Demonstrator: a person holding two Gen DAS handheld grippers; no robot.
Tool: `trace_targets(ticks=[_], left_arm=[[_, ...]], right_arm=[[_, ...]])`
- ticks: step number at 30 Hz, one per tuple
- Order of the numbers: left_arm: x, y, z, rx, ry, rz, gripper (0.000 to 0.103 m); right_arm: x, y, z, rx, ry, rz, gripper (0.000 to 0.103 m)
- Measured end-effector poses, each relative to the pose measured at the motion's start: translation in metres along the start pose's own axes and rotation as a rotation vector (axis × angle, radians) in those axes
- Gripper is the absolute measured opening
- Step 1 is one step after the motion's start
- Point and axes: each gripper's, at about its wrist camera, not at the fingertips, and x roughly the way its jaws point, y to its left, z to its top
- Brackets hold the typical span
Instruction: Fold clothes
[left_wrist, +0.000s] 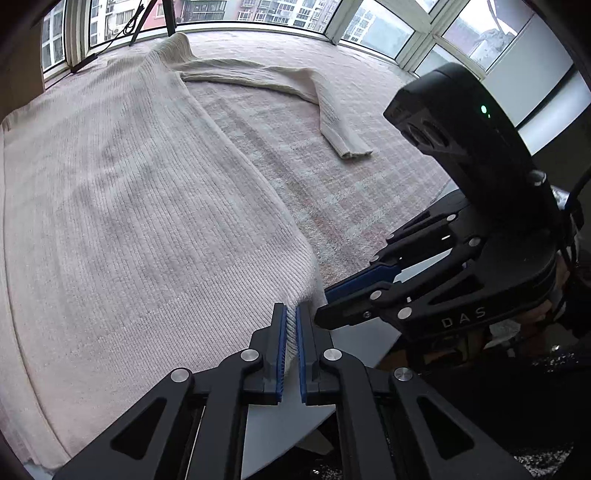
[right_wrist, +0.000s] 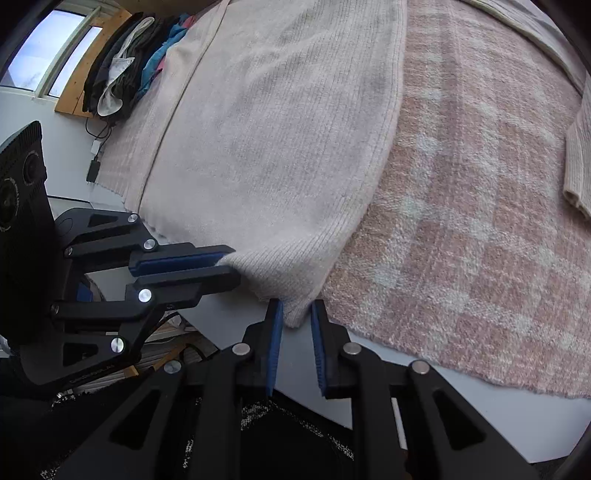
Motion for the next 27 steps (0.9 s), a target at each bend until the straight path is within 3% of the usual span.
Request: trace_targets(ticks=[3, 6, 8, 11, 14, 20, 25, 27], left_arm=[[-0.008, -0.006, 0.001, 0.003, 0.014, -0.146, 0.007], [-0.014, -0.012, 0.008, 0.042, -0.033, -0.055, 0.020], [-0.004, -0.007, 0.012, 0.031, -0.031, 0.001, 0.020], [0.025, -0.003, 0.007, 0.034, 0.046, 0.049, 0.020], [0.035, -0.009, 0.015, 0.064, 0.053, 0.044, 0.020], [0.059, -0.021, 0.096, 0.097, -0.051, 0.017, 0.035], [0.116, -0.039, 0.155, 0.140, -0.014, 0.044, 0.036], [0.131, -0.042, 0.169, 0.119, -0.002, 0.011, 0.036]], right_arm=[[-0.010, -0.002, -0.001, -0.027, 0.010, 0.008, 0.005], [-0.034, -0.017, -0.005, -0.025, 0.002, 0.028, 0.007], [-0.053, -0.031, -0.008, 0.009, -0.046, 0.033, 0.007], [-0.078, -0.055, -0.004, 0.095, -0.127, 0.045, 0.007], [-0.107, -0.081, -0.001, 0.179, -0.220, 0.024, 0.008], [-0.171, -0.143, -0.014, 0.342, -0.389, 0.069, 0.021], [-0.204, -0.168, -0.022, 0.419, -0.467, 0.039, 0.021], [-0.215, -0.173, -0.028, 0.424, -0.484, 0.018, 0.021]])
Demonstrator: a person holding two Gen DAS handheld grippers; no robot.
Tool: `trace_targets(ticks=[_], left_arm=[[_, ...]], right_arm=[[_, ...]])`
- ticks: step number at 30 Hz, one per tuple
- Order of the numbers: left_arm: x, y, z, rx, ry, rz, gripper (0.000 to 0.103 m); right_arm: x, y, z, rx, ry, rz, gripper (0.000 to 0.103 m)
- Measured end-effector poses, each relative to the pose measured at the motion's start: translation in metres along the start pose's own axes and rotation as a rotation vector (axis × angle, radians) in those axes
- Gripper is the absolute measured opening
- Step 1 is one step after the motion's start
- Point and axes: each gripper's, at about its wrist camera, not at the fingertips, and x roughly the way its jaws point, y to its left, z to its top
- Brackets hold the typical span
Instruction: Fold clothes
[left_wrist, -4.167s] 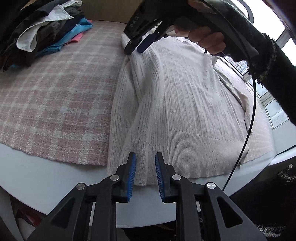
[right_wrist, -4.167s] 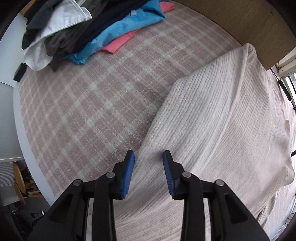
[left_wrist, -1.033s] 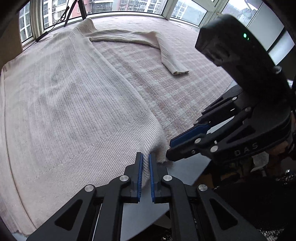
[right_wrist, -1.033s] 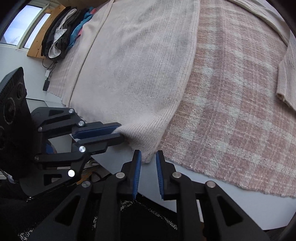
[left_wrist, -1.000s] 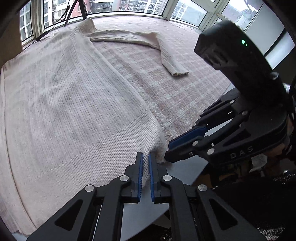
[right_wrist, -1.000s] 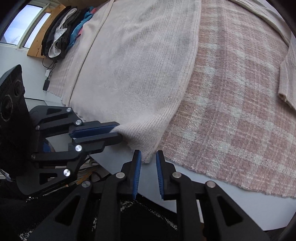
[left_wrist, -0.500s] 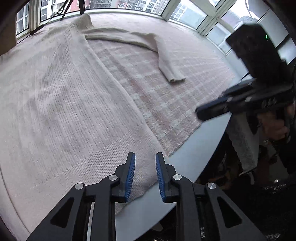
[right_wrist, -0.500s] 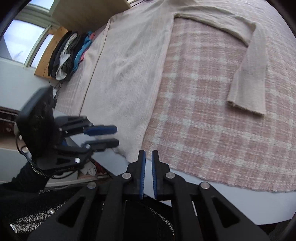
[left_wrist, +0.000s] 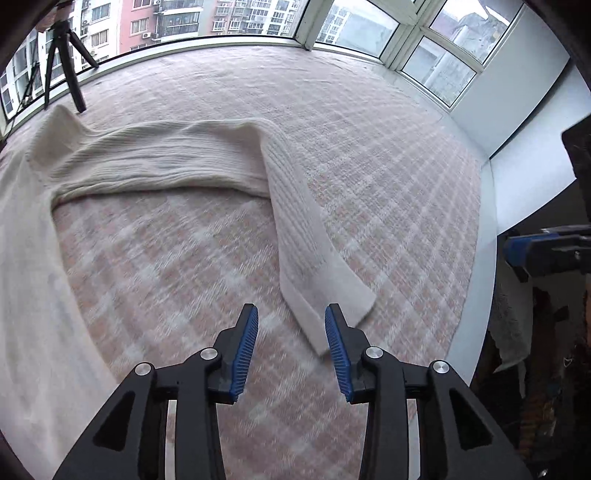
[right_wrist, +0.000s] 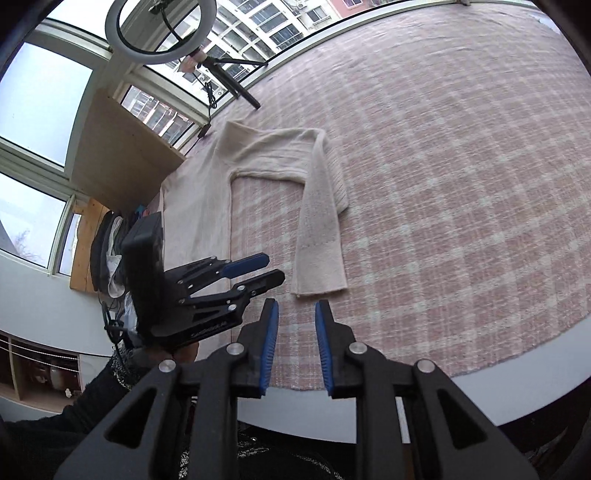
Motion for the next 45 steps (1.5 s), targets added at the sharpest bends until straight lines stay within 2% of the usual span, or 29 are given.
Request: trace_targets(ticks=[2, 3, 5, 6, 7, 9, 12, 14, 17, 18, 19, 20, 23, 26, 28, 31, 34, 36, 37, 40, 42, 45], left_arm=[[0.010, -0.003, 0.011, -0.034, -0.003, -0.027, 0.037], [0.015, -0.007, 0.014, -0.022, -0.006, -0.017, 0.043], [0.026, -0.017, 0.020, 0.032, -0.009, 0.065, 0.039], [0.030, -0.019, 0.022, 0.038, -0.005, 0.077, 0.017], [0.030, -0.019, 0.024, 0.019, -0.009, 0.059, 0.009], [0.020, -0.013, 0.027, -0.030, -0.053, 0.022, 0.009], [-0.026, -0.005, 0.024, -0.102, -0.160, -0.009, 0.008], [-0.080, 0.007, 0.009, -0.182, -0.281, -0.050, 0.008], [-0.165, 0.029, -0.047, -0.313, -0.488, -0.008, 0.009], [-0.184, 0.034, -0.072, -0.364, -0.539, 0.045, 0.009], [-0.195, 0.041, -0.099, -0.417, -0.557, 0.115, 0.009], [-0.198, 0.049, -0.124, -0.477, -0.542, 0.161, 0.009], [-0.182, 0.082, -0.179, -0.663, -0.432, 0.220, 0.008], [-0.171, 0.092, -0.199, -0.731, -0.421, 0.235, 0.008], [-0.176, 0.092, -0.206, -0.748, -0.439, 0.240, 0.009], [-0.180, 0.086, -0.211, -0.733, -0.439, 0.283, 0.009], [-0.187, 0.093, -0.218, -0.795, -0.490, 0.255, 0.009], [-0.193, 0.096, -0.219, -0.818, -0.519, 0.260, 0.009], [-0.192, 0.096, -0.220, -0.797, -0.497, 0.257, 0.009], [-0.183, 0.090, -0.219, -0.712, -0.345, 0.280, 0.011], [-0.184, 0.091, -0.226, -0.707, -0.273, 0.297, 0.011], [-0.203, 0.104, -0.220, -0.697, -0.251, 0.328, 0.011]], right_arm=[[-0.007, 0.000, 0.002, -0.005, -0.016, -0.024, 0.021], [-0.011, -0.003, 0.004, -0.006, -0.025, -0.037, 0.022], [-0.019, -0.012, 0.007, -0.008, -0.034, -0.052, 0.024], [-0.022, -0.017, 0.010, -0.006, -0.038, -0.053, 0.024], [-0.023, -0.019, 0.013, -0.003, -0.041, -0.053, 0.024], [-0.022, -0.020, 0.022, -0.017, -0.044, -0.061, 0.024], [-0.013, -0.015, 0.041, -0.053, -0.039, -0.073, 0.024], [-0.004, -0.008, 0.060, -0.072, -0.026, -0.062, 0.024], [0.017, 0.013, 0.088, -0.137, 0.005, -0.018, 0.024], [0.027, 0.022, 0.098, -0.170, 0.020, -0.003, 0.024], [0.039, 0.034, 0.107, -0.207, 0.034, 0.010, 0.024], [0.053, 0.045, 0.118, -0.242, 0.047, 0.019, 0.024], [0.108, 0.081, 0.152, -0.326, 0.079, -0.002, 0.025], [0.167, 0.112, 0.182, -0.389, 0.095, -0.047, 0.025], [0.201, 0.125, 0.193, -0.409, 0.108, -0.074, 0.025], [0.240, 0.139, 0.199, -0.436, 0.158, -0.050, 0.025], [0.261, 0.148, 0.189, -0.531, 0.165, -0.090, 0.025], [0.268, 0.149, 0.181, -0.564, 0.181, -0.079, 0.025], [0.271, 0.146, 0.178, -0.561, 0.197, -0.068, 0.025], [0.275, 0.140, 0.174, -0.542, 0.207, -0.049, 0.025], [0.273, 0.138, 0.178, -0.526, 0.206, -0.034, 0.025], [0.267, 0.136, 0.184, -0.511, 0.179, -0.011, 0.025]])
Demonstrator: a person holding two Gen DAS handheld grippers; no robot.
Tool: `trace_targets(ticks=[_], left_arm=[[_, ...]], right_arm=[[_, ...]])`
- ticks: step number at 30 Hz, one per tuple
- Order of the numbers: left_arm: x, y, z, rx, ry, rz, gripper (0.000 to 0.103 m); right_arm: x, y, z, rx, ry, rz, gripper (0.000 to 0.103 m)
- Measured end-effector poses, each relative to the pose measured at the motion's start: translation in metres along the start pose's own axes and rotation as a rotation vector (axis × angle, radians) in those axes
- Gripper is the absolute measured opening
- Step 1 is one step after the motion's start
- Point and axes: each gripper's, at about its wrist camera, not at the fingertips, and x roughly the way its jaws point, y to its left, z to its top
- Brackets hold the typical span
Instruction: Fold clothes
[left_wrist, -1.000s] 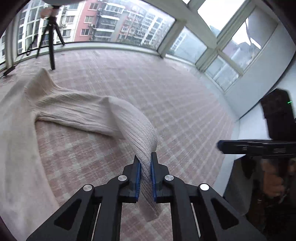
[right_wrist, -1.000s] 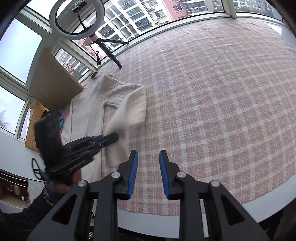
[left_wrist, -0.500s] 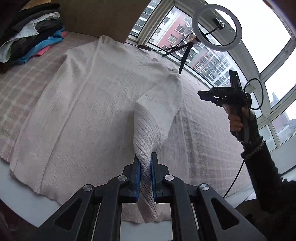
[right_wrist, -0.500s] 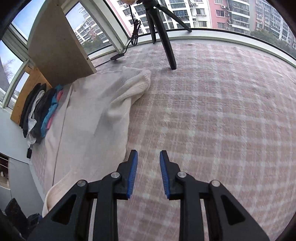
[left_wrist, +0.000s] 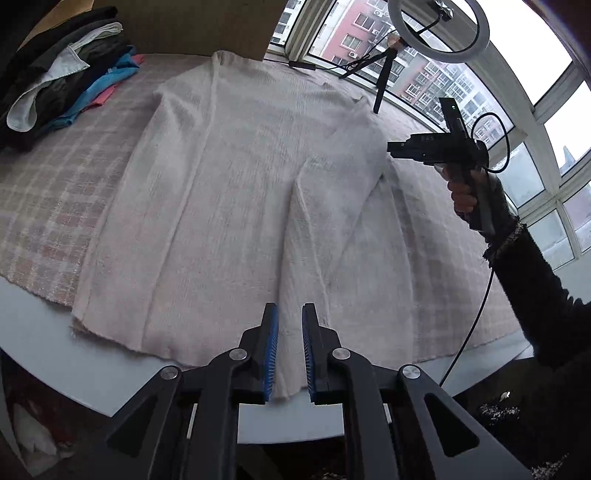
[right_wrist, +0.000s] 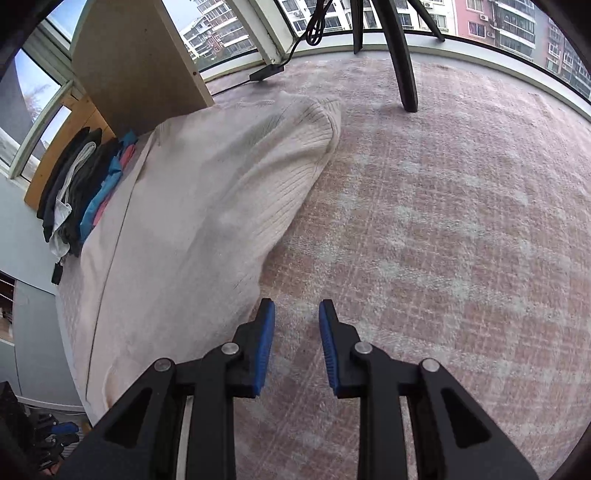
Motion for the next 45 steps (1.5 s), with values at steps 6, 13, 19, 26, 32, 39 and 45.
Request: trace_targets(ticks=[6, 13, 19, 26, 32, 39, 45], left_arm=[[0.020, -0.046, 0.119, 0.227, -0.096, -0.109, 0.033], [0.173, -0.106, 0.254, 0.282, 0.041, -0.238, 0.035], [0.233, -0.124, 0.283, 0.298, 0.114, -0.250, 0.020], [0.212, -0.118, 0.284, 0.341, 0.042, -0.191, 0.000], [0.202, -0.088, 0.289, 0.274, 0.001, -0.146, 0.000], [0.234, -0.097, 0.296, 0.238, 0.123, -0.258, 0.041], [0.245, -0.111, 0.288, 0.306, 0.127, -0.180, 0.000]], right_arm=[[-0.009, -0.006, -0.003, 0.031, -0.047, 0.071, 0.025], [-0.006, -0.012, -0.014, 0.079, -0.049, 0.108, 0.026], [-0.013, -0.012, -0.028, 0.056, -0.061, 0.125, 0.026], [-0.006, -0.011, -0.025, 0.034, -0.067, 0.144, 0.029], [-0.001, -0.003, -0.016, -0.027, -0.072, 0.135, 0.029], [0.007, -0.005, -0.014, -0.007, -0.053, 0.152, 0.029], [-0.002, -0.006, -0.021, -0.026, -0.070, 0.120, 0.029]])
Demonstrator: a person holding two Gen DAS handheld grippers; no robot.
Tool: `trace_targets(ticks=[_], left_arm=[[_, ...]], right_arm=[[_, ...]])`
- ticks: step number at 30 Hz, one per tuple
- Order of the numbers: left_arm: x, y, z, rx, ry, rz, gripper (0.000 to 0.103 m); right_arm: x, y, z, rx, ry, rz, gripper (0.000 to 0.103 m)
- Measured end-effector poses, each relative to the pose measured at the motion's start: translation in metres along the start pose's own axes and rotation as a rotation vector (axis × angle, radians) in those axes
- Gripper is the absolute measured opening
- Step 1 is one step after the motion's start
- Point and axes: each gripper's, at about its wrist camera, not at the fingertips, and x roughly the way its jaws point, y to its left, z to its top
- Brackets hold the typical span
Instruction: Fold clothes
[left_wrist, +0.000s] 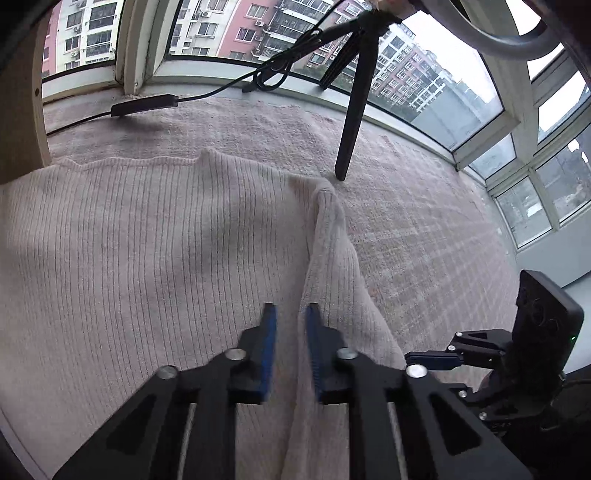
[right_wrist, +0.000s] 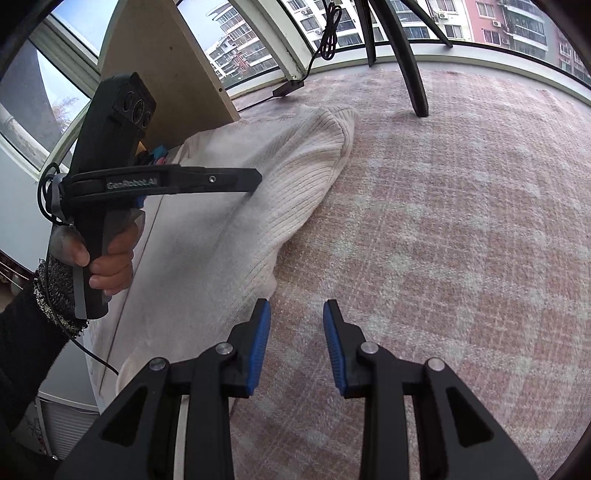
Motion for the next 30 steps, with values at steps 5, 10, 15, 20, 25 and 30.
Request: trace_targets(ticks=[5, 10, 15, 20, 25, 30], left_arm=[[-0.037, 0.001, -0.003, 0.015, -0.091, -0.024, 0.000], [-0.035, 0.015, 0.003, -0.053, -0.049, -0.077, 0.033], [-0.011, 0.001, 0.004, 0.013, 0.022, -0.100, 0.043], [0.001, -0.004, 0.001, 0.038, 0.043, -0.088, 0.004], [-0.033, 0.004, -0.003, 0.037, -0.049, -0.111, 0.002], [-0.048, 0.034, -0.006, -0.040, -0.071, -0.080, 0.002]], right_arm=[[0.001, 0.002, 0.001, -0.012, -0.003, -0.012, 0.029], [0.008, 0.010, 0.005, -0.023, 0.005, -0.016, 0.029], [0.007, 0.013, 0.005, -0.024, 0.000, -0.024, 0.029], [0.007, 0.010, 0.005, -0.015, -0.004, -0.037, 0.029], [0.007, 0.012, 0.009, -0.046, -0.004, -0.039, 0.029], [0.019, 0.023, 0.016, -0.148, 0.009, -0.026, 0.029]])
